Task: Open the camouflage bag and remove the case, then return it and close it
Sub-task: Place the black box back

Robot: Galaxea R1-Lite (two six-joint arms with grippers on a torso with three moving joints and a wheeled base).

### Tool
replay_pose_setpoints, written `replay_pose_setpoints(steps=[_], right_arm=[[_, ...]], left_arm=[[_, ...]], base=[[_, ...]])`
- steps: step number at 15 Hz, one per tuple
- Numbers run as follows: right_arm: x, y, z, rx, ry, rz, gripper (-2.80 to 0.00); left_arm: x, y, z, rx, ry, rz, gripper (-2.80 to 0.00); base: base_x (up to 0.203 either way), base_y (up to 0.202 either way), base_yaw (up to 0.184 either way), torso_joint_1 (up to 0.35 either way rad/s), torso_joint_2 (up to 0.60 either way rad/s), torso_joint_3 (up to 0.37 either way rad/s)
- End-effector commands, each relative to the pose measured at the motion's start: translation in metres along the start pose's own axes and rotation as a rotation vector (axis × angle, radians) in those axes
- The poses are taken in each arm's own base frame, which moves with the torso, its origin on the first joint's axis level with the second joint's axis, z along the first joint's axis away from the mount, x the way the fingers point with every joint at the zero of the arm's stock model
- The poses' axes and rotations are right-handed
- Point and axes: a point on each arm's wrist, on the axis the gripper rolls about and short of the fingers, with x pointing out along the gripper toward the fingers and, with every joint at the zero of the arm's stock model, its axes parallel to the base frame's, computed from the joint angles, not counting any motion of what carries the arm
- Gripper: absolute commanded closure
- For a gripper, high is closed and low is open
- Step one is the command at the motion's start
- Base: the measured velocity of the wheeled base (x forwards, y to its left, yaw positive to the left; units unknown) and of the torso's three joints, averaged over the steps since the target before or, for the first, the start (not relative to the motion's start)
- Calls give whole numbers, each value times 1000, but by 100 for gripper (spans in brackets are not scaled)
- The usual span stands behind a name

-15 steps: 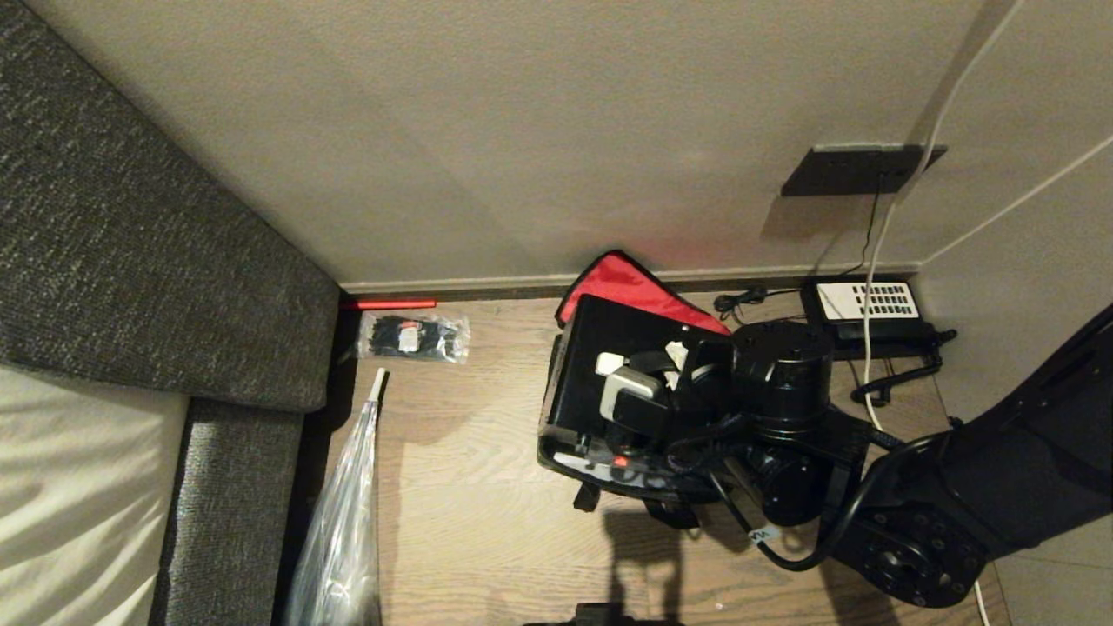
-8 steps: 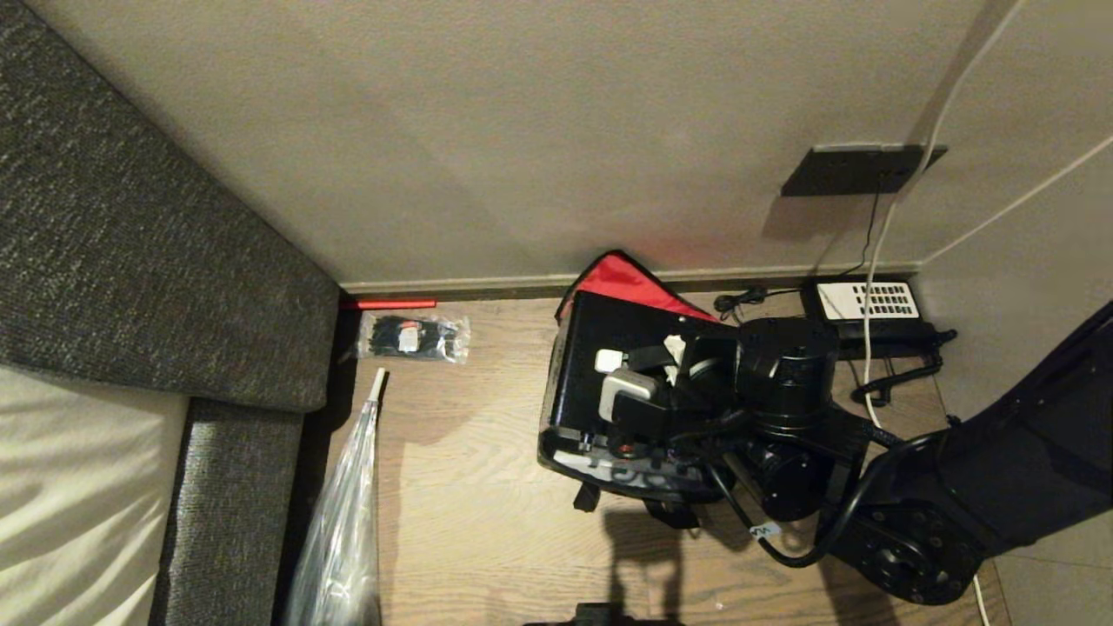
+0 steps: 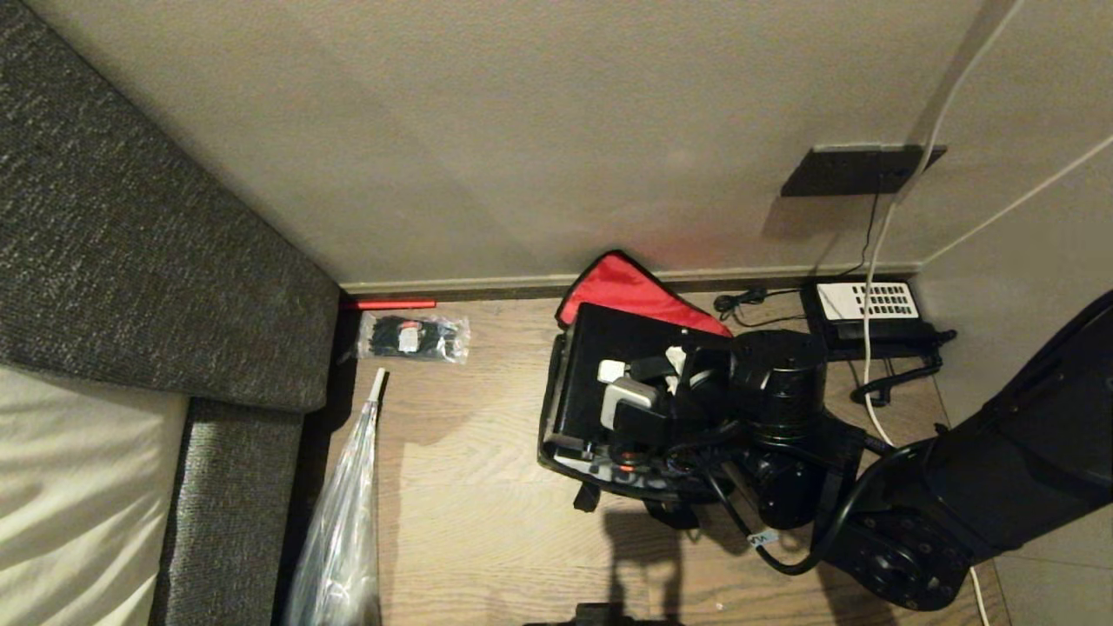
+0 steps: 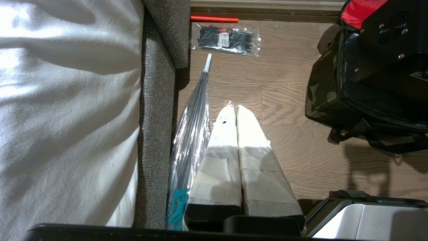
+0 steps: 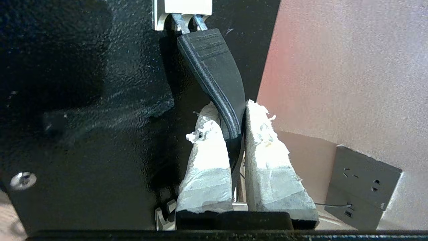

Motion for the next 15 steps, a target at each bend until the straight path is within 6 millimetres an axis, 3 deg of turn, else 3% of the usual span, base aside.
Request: replay_pose_setpoints(steps=[1, 6, 15], right_arm=[[0, 5, -5, -17, 15, 14, 0], [1, 9, -9, -25, 23, 26, 0], [18, 40, -10, -28, 34, 33, 0]], left_arm=[[0, 0, -1, 0, 3, 0, 0], [0, 0, -1, 0, 1, 0, 0], [0, 0, -1, 0, 1, 0, 0]], base=[[0, 0, 0, 0, 0, 0], [0, 0, 0, 0, 0, 0], [0, 0, 0, 0, 0, 0]])
